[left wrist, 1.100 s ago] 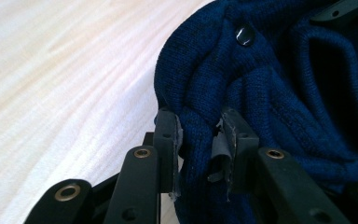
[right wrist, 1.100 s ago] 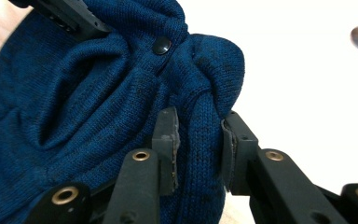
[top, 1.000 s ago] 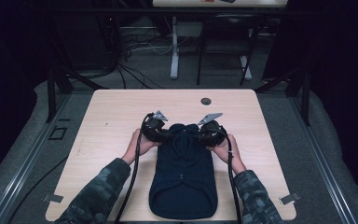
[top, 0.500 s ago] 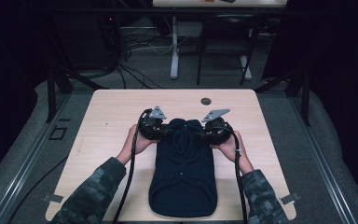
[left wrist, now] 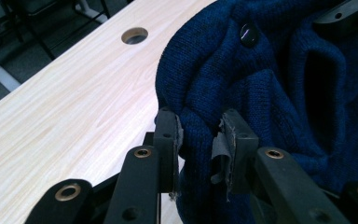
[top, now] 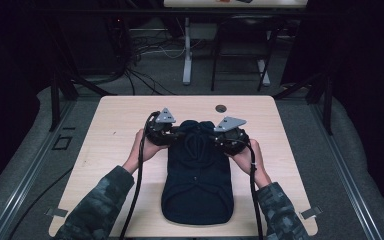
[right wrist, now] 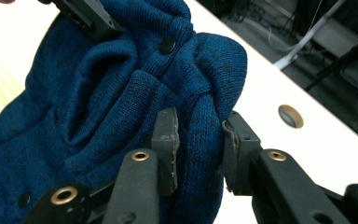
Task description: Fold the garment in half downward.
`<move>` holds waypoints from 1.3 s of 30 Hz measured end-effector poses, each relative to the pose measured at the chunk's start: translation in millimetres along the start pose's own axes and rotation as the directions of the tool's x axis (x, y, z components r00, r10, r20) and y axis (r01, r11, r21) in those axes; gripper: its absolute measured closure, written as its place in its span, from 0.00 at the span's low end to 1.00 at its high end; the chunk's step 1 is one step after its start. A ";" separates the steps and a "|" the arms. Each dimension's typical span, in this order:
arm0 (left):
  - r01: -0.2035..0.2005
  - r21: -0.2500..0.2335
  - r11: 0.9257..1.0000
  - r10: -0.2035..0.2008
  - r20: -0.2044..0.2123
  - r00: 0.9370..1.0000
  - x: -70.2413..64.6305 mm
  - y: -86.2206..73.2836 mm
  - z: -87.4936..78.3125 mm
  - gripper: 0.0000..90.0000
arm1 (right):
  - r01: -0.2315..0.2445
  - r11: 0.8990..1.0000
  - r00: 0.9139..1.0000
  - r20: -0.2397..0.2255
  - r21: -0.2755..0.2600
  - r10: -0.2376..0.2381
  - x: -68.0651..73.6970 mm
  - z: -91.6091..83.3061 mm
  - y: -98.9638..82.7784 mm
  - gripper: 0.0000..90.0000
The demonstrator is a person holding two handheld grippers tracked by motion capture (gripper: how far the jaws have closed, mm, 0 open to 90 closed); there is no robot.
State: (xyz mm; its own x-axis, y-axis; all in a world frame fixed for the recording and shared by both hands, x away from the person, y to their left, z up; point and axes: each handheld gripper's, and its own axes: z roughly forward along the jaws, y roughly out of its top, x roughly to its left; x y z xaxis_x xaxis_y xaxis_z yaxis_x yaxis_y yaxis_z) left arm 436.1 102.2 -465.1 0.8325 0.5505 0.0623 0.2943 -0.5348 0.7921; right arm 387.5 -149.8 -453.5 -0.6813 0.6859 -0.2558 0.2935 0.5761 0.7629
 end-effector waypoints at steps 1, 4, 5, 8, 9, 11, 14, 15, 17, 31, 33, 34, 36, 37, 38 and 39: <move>0.012 -0.003 1.000 -0.012 0.015 1.000 1.5 -0.6 -2.5 0.78 | 0.010 1.000 1.000 0.013 -0.027 -0.010 1.7 -2.2 0.5 0.79; 0.015 0.015 1.000 -0.016 0.032 0.999 2.4 -1.7 -3.1 0.74 | 0.022 0.998 0.999 0.026 -0.056 -0.021 4.0 -4.2 0.3 0.80; 0.019 0.020 1.000 -0.020 0.046 0.999 3.2 -2.9 -3.0 0.74 | 0.035 0.997 0.999 0.036 -0.070 -0.033 5.5 -5.2 0.2 0.80; 0.049 0.027 0.998 -0.051 0.091 0.995 5.5 -7.6 -0.3 0.67 | 0.066 0.990 0.996 0.064 -0.125 -0.059 10.5 -8.3 -1.5 0.82; 0.057 0.033 0.998 -0.061 0.105 0.993 5.7 -9.0 1.3 0.64 | 0.072 0.989 0.996 0.067 -0.131 -0.064 11.5 -8.8 -2.1 0.82; 0.064 0.042 0.997 -0.069 0.129 0.989 4.8 -11.4 5.2 0.59 | 0.083 0.987 0.995 0.073 -0.140 -0.073 12.7 -9.3 -3.7 0.82; 0.063 0.050 0.997 -0.070 0.141 0.987 2.6 -12.7 10.1 0.54 | 0.097 0.982 0.993 0.080 -0.160 -0.085 14.6 -9.9 -7.0 0.82; 0.060 0.048 0.997 -0.066 0.137 0.988 1.3 -13.2 11.7 0.56 | 0.098 0.981 0.993 0.082 -0.166 -0.086 15.2 -10.1 -8.3 0.82; 0.052 0.053 0.997 -0.059 0.129 0.990 -1.3 -13.8 14.0 0.66 | 0.099 0.979 0.993 0.081 -0.180 -0.086 15.9 -10.9 -11.2 0.82; -0.201 -0.009 0.980 0.199 -0.089 0.976 -37.6 -4.2 3.4 0.81 | -0.032 0.989 0.998 -0.064 -0.144 0.023 0.4 -20.1 -30.6 0.73; -0.214 -0.009 0.977 0.212 -0.088 0.973 -39.8 -3.7 2.0 0.81 | -0.059 0.989 0.994 -0.100 -0.133 0.046 -2.2 -20.6 -32.9 0.71; -0.217 -0.007 0.976 0.215 -0.086 0.973 -40.7 -3.3 1.2 0.81 | -0.076 0.990 0.990 -0.128 -0.121 0.060 -4.2 -20.6 -34.1 0.67; -0.226 -0.009 0.974 0.224 -0.089 0.971 -42.2 -3.2 0.4 0.81 | -0.106 0.991 0.983 -0.157 -0.083 0.092 -6.4 -20.1 -35.4 0.58; -0.246 -0.005 0.969 0.245 -0.093 0.965 -44.8 -2.5 -0.7 0.81 | -0.116 0.991 0.979 -0.173 -0.062 0.104 -6.7 -18.4 -35.8 0.55; -0.261 0.000 0.965 0.260 -0.100 0.960 -46.7 -2.0 -1.2 0.81 | -0.115 0.992 0.979 -0.174 -0.046 0.106 -6.3 -17.4 -36.0 0.53; -0.271 0.007 0.963 0.270 -0.102 0.957 -48.7 -1.7 -1.7 0.81 | -0.113 0.993 0.978 -0.176 -0.022 0.108 -5.6 -15.8 -36.4 0.50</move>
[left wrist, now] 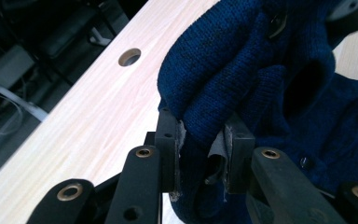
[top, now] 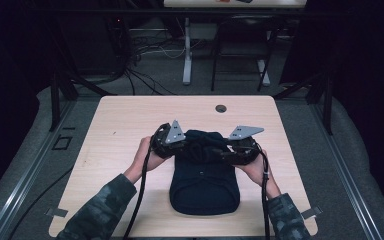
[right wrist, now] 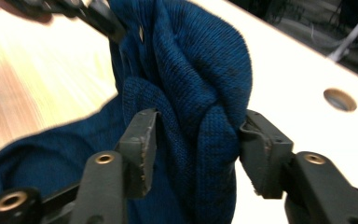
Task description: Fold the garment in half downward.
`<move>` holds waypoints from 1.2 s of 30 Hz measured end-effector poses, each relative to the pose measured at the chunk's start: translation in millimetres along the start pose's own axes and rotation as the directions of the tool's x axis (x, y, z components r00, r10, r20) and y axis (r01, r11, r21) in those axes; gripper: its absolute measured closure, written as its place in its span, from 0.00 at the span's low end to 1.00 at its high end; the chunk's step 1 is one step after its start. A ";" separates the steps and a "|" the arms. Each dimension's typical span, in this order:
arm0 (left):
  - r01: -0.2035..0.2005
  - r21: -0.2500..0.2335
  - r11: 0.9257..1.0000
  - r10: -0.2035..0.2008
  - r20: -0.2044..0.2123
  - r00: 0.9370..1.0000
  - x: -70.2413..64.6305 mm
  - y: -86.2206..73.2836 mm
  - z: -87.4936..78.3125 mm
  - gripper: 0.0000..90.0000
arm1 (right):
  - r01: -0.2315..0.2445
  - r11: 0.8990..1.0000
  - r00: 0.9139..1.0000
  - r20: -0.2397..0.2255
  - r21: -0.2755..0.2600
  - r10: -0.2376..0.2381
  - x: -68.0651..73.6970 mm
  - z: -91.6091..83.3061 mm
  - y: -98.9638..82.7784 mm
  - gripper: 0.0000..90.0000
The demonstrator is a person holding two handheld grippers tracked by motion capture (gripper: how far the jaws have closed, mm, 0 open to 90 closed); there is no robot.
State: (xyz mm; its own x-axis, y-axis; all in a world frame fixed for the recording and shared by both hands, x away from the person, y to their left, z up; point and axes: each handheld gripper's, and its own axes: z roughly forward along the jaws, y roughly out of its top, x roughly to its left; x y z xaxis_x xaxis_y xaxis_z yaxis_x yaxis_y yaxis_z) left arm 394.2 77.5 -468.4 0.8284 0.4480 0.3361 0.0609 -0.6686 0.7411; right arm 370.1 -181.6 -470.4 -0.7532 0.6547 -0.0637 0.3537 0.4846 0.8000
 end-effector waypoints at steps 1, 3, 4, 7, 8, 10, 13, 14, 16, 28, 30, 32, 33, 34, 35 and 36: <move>-0.009 -0.002 1.000 0.009 -0.005 1.000 -1.5 0.7 -0.8 0.81 | -0.004 1.000 1.000 0.000 0.024 0.004 0.7 2.5 -0.3 0.50; -0.019 0.001 1.000 0.019 -0.007 1.000 -2.3 1.4 -1.6 0.81 | 0.000 0.999 1.000 -0.001 0.044 0.000 2.3 5.6 -1.6 0.55; -0.037 0.007 0.999 0.037 -0.019 0.999 -3.8 2.2 -3.3 0.81 | 0.003 0.999 1.000 0.007 0.049 -0.003 3.0 6.4 -1.8 0.62; -0.034 0.012 0.999 0.034 -0.014 0.999 -3.1 1.0 -4.8 0.80 | 0.010 0.999 1.000 0.003 0.036 -0.010 4.2 7.4 -3.4 0.72; -0.033 0.017 0.999 0.033 -0.010 0.999 -2.5 0.2 -5.2 0.80 | 0.010 0.999 1.000 0.002 0.034 -0.010 5.2 8.1 -4.0 0.73; -0.016 0.025 1.000 0.016 0.010 1.000 -1.8 -1.8 -5.8 0.80 | 0.022 0.999 1.000 0.008 0.030 -0.022 7.6 9.3 -4.9 0.76; 0.008 0.028 1.000 -0.009 0.040 0.999 -0.7 -4.8 -6.9 0.77 | 0.044 0.999 0.999 0.017 0.024 -0.045 11.8 10.0 -6.9 0.78; 0.008 0.028 1.000 -0.009 0.040 0.999 -0.7 -4.8 -6.9 0.75 | 0.044 0.999 0.999 0.017 0.024 -0.045 11.8 10.0 -6.9 0.78; 0.038 0.016 0.999 -0.039 0.061 0.997 -0.1 -9.1 -8.3 0.69 | 0.070 0.997 0.997 0.026 -0.013 -0.070 15.1 8.0 -10.7 0.78; 0.085 0.072 0.994 -0.094 0.136 0.986 -6.9 -28.5 12.0 0.72 | 0.089 0.994 0.996 0.033 -0.069 -0.087 17.8 3.4 -22.4 0.79; 0.065 0.043 0.997 -0.070 0.118 0.991 -8.2 -27.7 10.6 0.81 | 0.108 0.992 0.994 0.038 -0.062 -0.105 18.8 3.8 -23.0 0.79; 0.043 0.012 0.999 -0.044 0.082 0.996 -8.8 -25.9 5.8 0.84 | 0.113 0.992 0.994 0.020 -0.053 -0.112 17.8 3.0 -23.7 0.78; 0.030 -0.002 1.000 -0.030 0.074 0.997 -9.7 -24.8 3.1 0.85 | 0.117 0.992 0.993 0.005 -0.054 -0.117 16.9 1.9 -24.5 0.78; 0.008 -0.006 1.000 -0.008 0.057 0.998 -11.4 -23.4 0.5 0.85 | 0.111 0.992 0.994 -0.009 -0.054 -0.112 15.6 0.2 -25.5 0.78; -0.022 -0.010 1.000 0.022 0.042 0.999 -14.1 -22.1 -1.8 0.86 | 0.108 0.993 0.994 -0.027 -0.047 -0.109 13.9 -1.5 -26.6 0.77; -0.050 -0.008 0.999 0.050 0.028 0.998 -17.1 -20.6 -3.7 0.86 | 0.107 0.993 0.994 -0.029 -0.043 -0.108 13.5 -3.1 -27.9 0.76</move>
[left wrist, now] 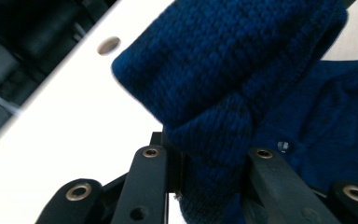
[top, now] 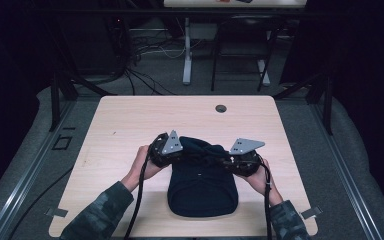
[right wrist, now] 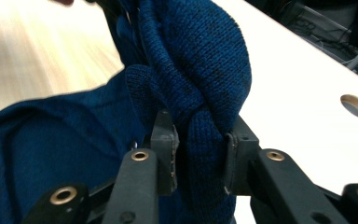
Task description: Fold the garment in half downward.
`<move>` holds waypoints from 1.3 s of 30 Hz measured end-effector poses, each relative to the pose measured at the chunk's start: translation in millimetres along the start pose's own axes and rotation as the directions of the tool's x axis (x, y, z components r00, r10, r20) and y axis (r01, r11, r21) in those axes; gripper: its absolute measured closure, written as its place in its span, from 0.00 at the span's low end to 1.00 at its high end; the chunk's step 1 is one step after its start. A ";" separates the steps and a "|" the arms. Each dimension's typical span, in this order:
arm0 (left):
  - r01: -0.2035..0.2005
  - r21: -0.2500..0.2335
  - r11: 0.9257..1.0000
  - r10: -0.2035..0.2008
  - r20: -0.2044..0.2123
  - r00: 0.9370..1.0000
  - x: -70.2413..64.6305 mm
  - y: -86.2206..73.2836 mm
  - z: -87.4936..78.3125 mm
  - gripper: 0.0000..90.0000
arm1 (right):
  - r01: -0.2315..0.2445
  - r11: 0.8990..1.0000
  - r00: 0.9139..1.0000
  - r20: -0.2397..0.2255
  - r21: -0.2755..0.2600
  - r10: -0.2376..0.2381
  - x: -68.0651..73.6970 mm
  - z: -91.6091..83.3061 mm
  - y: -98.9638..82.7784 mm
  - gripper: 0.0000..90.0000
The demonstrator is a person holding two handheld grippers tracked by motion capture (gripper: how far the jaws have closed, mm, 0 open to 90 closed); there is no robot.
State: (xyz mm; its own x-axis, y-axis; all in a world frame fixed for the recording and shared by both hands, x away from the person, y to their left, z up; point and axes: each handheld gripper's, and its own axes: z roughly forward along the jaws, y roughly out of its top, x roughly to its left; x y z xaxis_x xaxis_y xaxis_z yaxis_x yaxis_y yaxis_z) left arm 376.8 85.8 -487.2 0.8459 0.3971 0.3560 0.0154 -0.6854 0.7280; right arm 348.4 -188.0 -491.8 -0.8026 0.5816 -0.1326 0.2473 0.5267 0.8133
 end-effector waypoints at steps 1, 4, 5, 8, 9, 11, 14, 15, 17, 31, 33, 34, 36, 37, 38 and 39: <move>-0.030 0.000 1.000 0.030 -0.020 0.999 -3.3 1.7 -0.9 0.87 | -0.009 1.000 1.000 -0.007 0.008 0.009 -0.2 -1.3 -0.9 0.74; -0.067 -0.001 0.998 0.067 -0.033 0.997 -9.8 4.9 -2.5 0.87 | -0.016 0.999 1.000 -0.012 0.028 0.017 3.2 -3.0 -3.5 0.72; -0.062 -0.004 0.998 0.062 -0.025 0.998 -10.4 4.9 -2.8 0.87 | -0.018 0.999 1.000 -0.013 0.030 0.018 4.6 -3.5 -4.9 0.72; -0.033 -0.018 0.999 0.033 0.019 0.999 -11.4 2.7 -4.3 0.86 | -0.024 0.999 1.000 -0.014 0.031 0.025 8.5 -6.2 -9.9 0.72; -0.032 -0.017 0.999 0.032 0.025 0.999 -12.4 2.1 -4.8 0.86 | -0.022 0.999 1.000 -0.016 0.033 0.023 10.1 -7.0 -11.1 0.72; -0.037 -0.010 0.999 0.037 0.037 0.999 -16.1 0.5 -6.0 0.86 | -0.014 0.999 1.000 -0.016 0.038 0.015 13.7 -7.8 -12.4 0.72; -0.037 -0.007 0.999 0.037 0.049 0.998 -20.7 -2.2 -6.9 0.84 | 0.005 0.999 1.000 -0.003 0.053 -0.004 17.6 -9.1 -13.3 0.72; -0.039 -0.010 0.999 0.039 0.048 0.998 -22.6 -3.7 -7.6 0.84 | 0.006 0.998 1.000 0.000 0.057 -0.006 19.1 -9.5 -13.9 0.72; -0.040 -0.014 0.999 0.040 0.050 0.998 -28.5 -8.2 -8.8 0.84 | 0.022 0.998 1.000 0.002 0.055 -0.022 23.6 -9.5 -16.7 0.71; 0.013 -0.007 1.000 -0.012 0.128 0.992 -48.3 -28.3 -8.8 0.76 | 0.087 0.990 0.996 -0.012 0.110 -0.087 43.0 -7.6 -28.0 0.69; 0.013 -0.012 1.000 -0.012 0.137 0.991 -51.4 -28.8 -9.7 0.76 | 0.086 0.990 0.996 -0.024 0.113 -0.084 42.1 -8.6 -28.6 0.69; 0.010 -0.020 1.000 -0.007 0.147 0.989 -54.0 -29.7 -9.6 0.76 | 0.082 0.990 0.996 -0.030 0.117 -0.079 41.8 -11.2 -29.9 0.69; 0.009 -0.028 1.000 -0.004 0.172 0.985 -56.7 -32.1 -7.8 0.76 | 0.079 0.988 0.996 -0.040 0.136 -0.074 42.3 -12.4 -31.0 0.68; 0.015 -0.028 0.999 -0.009 0.177 0.984 -57.3 -32.9 -7.1 0.76 | 0.079 0.987 0.996 -0.042 0.143 -0.073 43.0 -13.8 -32.2 0.68; 0.018 -0.026 0.999 -0.013 0.189 0.982 -58.1 -33.8 -6.3 0.76 | 0.080 0.986 0.996 -0.045 0.146 -0.074 43.3 -14.7 -32.9 0.67; 0.022 -0.029 0.999 -0.015 0.194 0.981 -59.6 -34.7 -4.8 0.76 | 0.083 0.985 0.996 -0.047 0.149 -0.076 43.7 -15.6 -34.1 0.67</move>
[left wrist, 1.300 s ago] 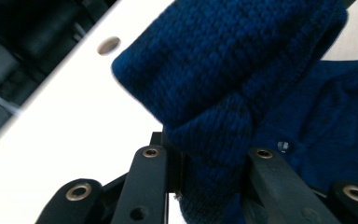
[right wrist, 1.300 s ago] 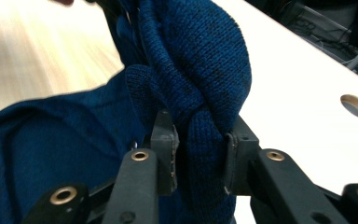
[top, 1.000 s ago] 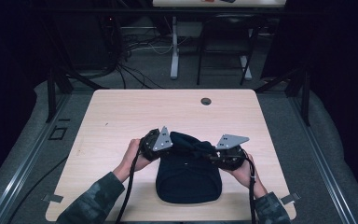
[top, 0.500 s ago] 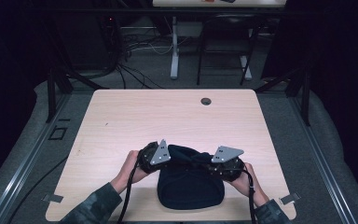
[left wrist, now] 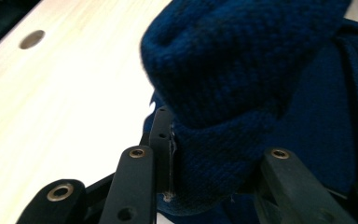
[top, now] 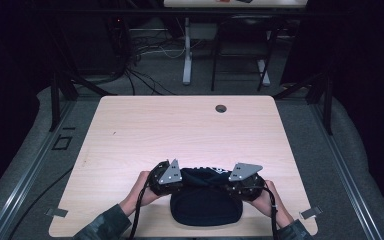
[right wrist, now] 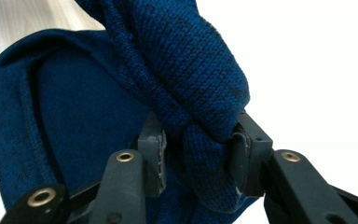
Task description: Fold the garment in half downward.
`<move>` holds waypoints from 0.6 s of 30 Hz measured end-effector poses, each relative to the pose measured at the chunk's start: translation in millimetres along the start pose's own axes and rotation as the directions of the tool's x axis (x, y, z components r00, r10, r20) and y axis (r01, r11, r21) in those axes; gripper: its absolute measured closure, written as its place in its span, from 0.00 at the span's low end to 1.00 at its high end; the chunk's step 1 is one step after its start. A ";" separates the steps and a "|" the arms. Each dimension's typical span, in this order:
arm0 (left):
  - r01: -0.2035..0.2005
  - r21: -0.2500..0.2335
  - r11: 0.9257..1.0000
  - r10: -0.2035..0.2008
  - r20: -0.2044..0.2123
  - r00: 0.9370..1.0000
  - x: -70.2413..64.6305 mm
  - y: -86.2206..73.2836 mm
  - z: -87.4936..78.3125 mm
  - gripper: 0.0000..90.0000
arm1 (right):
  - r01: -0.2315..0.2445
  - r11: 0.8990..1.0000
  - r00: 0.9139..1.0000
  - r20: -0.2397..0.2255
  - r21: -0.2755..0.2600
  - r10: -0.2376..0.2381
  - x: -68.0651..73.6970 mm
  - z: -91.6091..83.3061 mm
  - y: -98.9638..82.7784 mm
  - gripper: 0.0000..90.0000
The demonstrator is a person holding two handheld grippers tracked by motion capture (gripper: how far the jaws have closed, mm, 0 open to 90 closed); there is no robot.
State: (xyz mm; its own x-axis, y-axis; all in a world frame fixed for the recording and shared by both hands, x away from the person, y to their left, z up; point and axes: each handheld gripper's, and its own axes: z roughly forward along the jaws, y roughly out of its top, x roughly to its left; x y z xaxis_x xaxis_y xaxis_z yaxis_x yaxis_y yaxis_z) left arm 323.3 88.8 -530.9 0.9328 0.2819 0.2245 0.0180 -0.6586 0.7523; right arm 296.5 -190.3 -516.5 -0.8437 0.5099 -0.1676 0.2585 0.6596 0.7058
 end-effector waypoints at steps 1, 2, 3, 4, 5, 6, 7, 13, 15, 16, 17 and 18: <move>-0.002 0.005 1.000 0.002 0.004 1.000 -1.2 -0.4 1.0 0.76 | -0.006 1.000 1.000 -0.003 0.001 0.006 0.9 -0.2 -1.5 0.67; -0.001 0.008 1.000 0.001 0.015 1.000 -2.8 -0.8 2.3 0.76 | -0.005 1.000 1.000 -0.006 0.007 0.005 1.4 -0.2 -2.8 0.66; -0.003 0.010 1.000 0.003 0.014 1.000 -4.0 -1.0 3.0 0.76 | -0.004 1.000 1.000 -0.010 0.014 0.004 1.9 0.0 -4.7 0.66; -0.003 0.010 1.000 0.003 0.014 1.000 -4.0 -1.0 3.0 0.77 | -0.009 1.000 1.000 -0.016 0.025 0.010 2.0 0.4 -5.6 0.64; -0.006 0.015 1.000 0.006 0.018 1.000 -6.7 -1.4 4.3 0.78 | -0.017 0.999 1.000 -0.017 0.031 0.017 2.5 1.9 -6.9 0.63; -0.003 0.017 1.000 0.003 0.019 1.000 -8.5 -2.0 5.2 0.78 | -0.021 0.999 1.000 -0.015 0.044 0.021 2.7 2.4 -7.9 0.62; -0.004 0.017 1.000 0.003 0.025 1.000 -9.9 -2.9 5.9 0.78 | -0.024 0.999 1.000 -0.017 0.048 0.025 2.9 2.6 -9.2 0.63; -0.016 0.039 0.999 0.014 0.064 0.998 -17.7 -7.8 10.7 0.75 | -0.011 0.995 0.999 -0.044 0.096 0.015 6.5 5.8 -16.4 0.62; -0.014 0.044 0.999 0.011 0.075 0.997 -19.3 -8.9 11.7 0.73 | -0.012 0.994 0.998 -0.054 0.107 0.018 7.7 6.4 -17.7 0.61; -0.014 0.044 0.999 0.011 0.075 0.997 -19.3 -8.9 11.7 0.70 | -0.012 0.994 0.998 -0.054 0.107 0.018 7.7 6.4 -17.7 0.61; -0.011 0.058 0.998 0.006 0.081 0.997 -20.0 -8.9 11.8 0.70 | -0.016 0.994 0.999 -0.048 0.109 0.021 8.7 6.7 -18.5 0.60; -0.007 0.068 0.998 0.001 0.091 0.996 -20.6 -9.1 12.3 0.66 | -0.013 0.992 0.998 -0.054 0.123 0.020 8.5 6.9 -19.3 0.58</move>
State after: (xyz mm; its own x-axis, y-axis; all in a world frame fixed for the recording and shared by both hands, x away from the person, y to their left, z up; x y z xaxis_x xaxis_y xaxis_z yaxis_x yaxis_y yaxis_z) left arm 308.4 80.4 -549.9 0.9618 0.2165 0.1676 0.0360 -0.7068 0.7065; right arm 287.6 -194.8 -536.2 -0.8627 0.4923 -0.1158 0.3255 0.7158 0.6177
